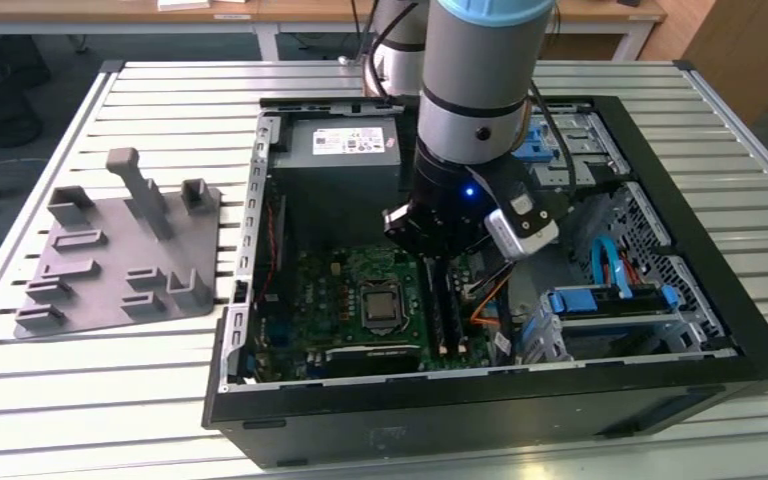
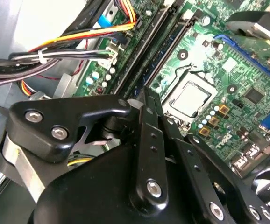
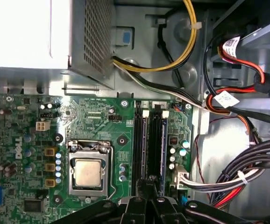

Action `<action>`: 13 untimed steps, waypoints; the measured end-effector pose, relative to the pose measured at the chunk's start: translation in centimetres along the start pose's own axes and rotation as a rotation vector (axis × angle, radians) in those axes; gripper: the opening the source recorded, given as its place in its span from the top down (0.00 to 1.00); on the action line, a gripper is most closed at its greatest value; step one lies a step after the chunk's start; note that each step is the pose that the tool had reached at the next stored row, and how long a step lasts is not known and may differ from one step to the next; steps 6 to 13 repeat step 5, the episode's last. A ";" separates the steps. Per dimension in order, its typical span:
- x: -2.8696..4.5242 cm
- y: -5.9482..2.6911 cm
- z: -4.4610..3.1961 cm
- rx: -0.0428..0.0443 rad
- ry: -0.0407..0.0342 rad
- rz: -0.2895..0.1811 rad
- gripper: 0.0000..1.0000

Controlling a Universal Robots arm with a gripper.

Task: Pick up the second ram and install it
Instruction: 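Press down the second ram until it locks into place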

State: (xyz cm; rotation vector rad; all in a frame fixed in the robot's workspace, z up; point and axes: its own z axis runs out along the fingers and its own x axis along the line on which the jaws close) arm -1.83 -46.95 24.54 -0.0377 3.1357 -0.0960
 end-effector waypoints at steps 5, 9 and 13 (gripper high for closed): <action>0.00 0.00 -0.01 0.0001 0.0001 0.000 0.90; 0.00 0.00 -0.01 0.0001 0.0001 0.000 0.90; 0.00 0.00 -0.01 0.0001 0.0001 0.000 0.90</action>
